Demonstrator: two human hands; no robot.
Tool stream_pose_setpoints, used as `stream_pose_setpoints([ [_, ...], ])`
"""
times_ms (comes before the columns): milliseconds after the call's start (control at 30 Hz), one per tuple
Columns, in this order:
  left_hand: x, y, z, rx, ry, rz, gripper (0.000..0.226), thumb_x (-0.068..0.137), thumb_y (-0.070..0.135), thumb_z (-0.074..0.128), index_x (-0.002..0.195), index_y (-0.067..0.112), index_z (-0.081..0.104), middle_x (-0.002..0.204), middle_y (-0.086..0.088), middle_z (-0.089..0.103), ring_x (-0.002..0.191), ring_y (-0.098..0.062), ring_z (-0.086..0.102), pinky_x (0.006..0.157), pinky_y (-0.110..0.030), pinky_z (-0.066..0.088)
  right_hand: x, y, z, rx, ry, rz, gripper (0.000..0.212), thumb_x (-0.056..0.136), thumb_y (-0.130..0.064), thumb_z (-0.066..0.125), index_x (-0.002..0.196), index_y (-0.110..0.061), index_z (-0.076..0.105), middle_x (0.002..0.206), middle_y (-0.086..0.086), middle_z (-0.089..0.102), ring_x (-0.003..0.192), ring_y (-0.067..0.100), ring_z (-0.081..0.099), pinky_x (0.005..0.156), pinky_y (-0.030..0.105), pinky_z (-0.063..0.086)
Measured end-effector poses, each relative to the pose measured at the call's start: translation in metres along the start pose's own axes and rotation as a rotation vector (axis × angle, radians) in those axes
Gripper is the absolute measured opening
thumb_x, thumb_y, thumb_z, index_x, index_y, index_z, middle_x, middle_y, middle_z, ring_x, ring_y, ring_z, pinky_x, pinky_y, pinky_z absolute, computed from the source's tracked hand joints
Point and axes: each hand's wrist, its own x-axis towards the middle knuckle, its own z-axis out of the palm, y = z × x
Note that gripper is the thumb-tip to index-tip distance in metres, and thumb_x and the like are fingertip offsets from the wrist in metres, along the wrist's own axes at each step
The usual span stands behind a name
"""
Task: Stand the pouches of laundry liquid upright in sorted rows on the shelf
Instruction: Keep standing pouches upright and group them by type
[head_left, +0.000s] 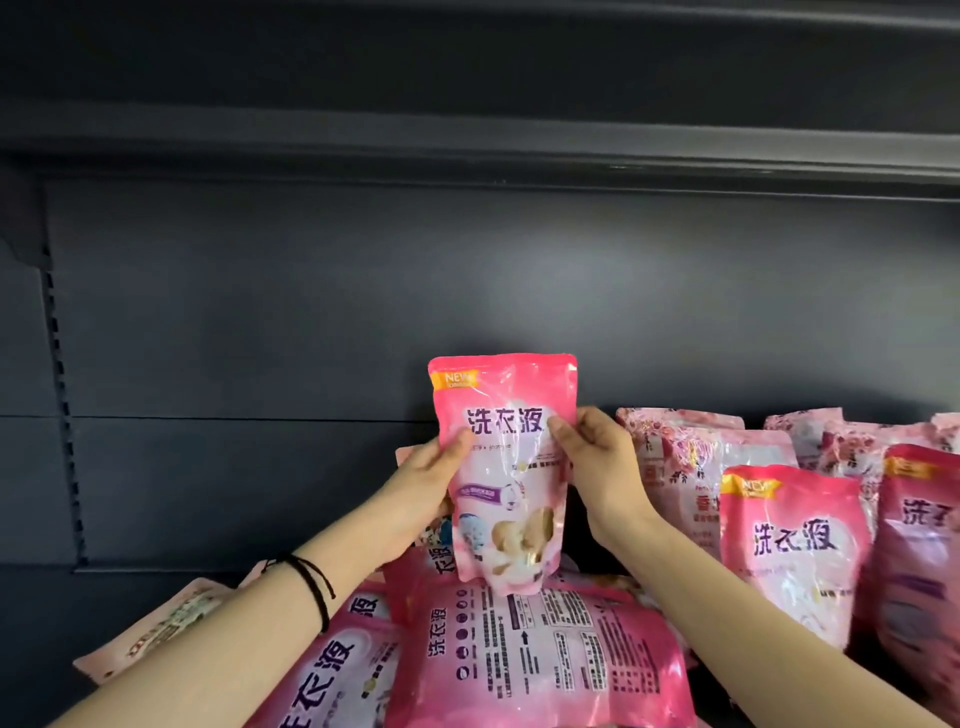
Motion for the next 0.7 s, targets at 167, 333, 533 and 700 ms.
stream_pose_setpoints([
  [167, -0.005, 0.007, -0.006, 0.033, -0.005, 0.044, 0.076, 0.07, 0.071, 0.054, 0.132, 0.028, 0.051, 0.127, 0.006, 0.063, 0.119, -0.016, 0.057, 0.108, -0.048, 0.038, -0.009, -0.016, 0.004, 0.038, -0.015, -0.05, 0.017, 0.095, -0.01, 0.055, 0.079, -0.006, 0.058, 0.077, 0.01, 0.061, 0.071, 0.018, 0.051, 0.066, 0.033, 0.044],
  [333, -0.025, 0.03, 0.016, 0.017, 0.012, 0.118, 0.054, 0.077, 0.061, 0.048, 0.12, 0.029, 0.058, 0.122, 0.006, 0.066, 0.116, -0.014, 0.059, 0.107, -0.045, 0.04, -0.02, -0.045, -0.016, 0.089, -0.026, -0.134, 0.017, 0.095, -0.009, 0.057, 0.079, -0.012, 0.062, 0.076, 0.002, 0.066, 0.072, 0.015, 0.058, 0.066, 0.026, 0.05],
  [533, -0.06, 0.047, 0.07, 0.034, -0.052, 0.129, 0.057, 0.084, 0.059, 0.047, 0.13, 0.026, 0.053, 0.121, 0.008, 0.066, 0.114, -0.013, 0.061, 0.101, -0.042, 0.046, -0.046, -0.073, -0.074, 0.165, -0.013, -0.171, 0.019, 0.094, -0.006, 0.055, 0.078, -0.013, 0.063, 0.07, -0.004, 0.067, 0.07, 0.014, 0.058, 0.068, 0.029, 0.049],
  [700, -0.091, 0.045, 0.141, 0.084, -0.074, 0.108, 0.044, 0.083, 0.059, 0.046, 0.115, 0.031, 0.059, 0.126, 0.009, 0.062, 0.123, -0.011, 0.052, 0.112, -0.042, 0.035, -0.075, -0.083, -0.148, 0.151, 0.028, -0.163, 0.02, 0.095, -0.007, 0.054, 0.079, -0.014, 0.062, 0.062, -0.011, 0.066, 0.056, 0.001, 0.056, 0.053, 0.014, 0.046],
])
